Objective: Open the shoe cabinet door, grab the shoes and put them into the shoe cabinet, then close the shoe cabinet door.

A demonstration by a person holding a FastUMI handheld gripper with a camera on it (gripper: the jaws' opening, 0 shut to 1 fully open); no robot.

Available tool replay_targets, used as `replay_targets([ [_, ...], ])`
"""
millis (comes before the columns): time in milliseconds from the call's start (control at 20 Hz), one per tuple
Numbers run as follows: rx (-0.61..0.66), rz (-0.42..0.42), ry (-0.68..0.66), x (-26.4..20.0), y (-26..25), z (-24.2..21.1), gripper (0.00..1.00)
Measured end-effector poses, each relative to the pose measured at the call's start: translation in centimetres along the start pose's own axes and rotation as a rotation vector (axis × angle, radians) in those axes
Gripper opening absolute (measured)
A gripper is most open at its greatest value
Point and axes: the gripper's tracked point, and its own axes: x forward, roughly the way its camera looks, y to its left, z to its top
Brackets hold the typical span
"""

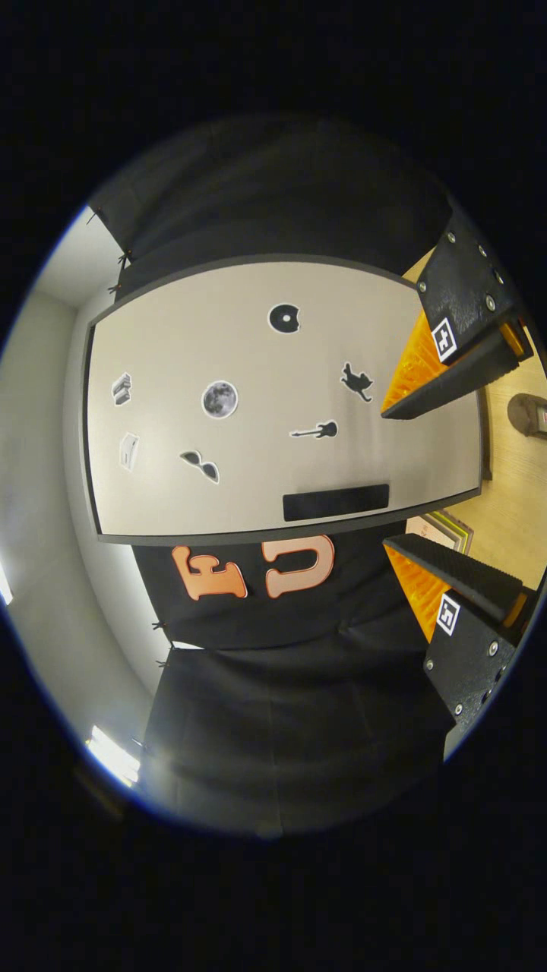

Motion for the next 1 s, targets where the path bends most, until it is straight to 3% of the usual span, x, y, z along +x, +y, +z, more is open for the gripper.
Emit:
replay_targets([
  [300, -0.022, 0.055, -0.038, 6.5, 2.9, 1.2, 0.95],
  [650, 0.002, 0.038, -0.033, 11.7, 3.9, 1.0, 0.91],
  [850, 0.009, 0.026, -0.026, 13.1, 3.8, 1.0, 0.78],
  [950, 0.001, 0.001, -0.02, 13.5, 3.4, 1.0, 0.67],
  [1000, -0.012, -0.017, -0.015, 13.7, 3.0, 0.9, 0.56],
])
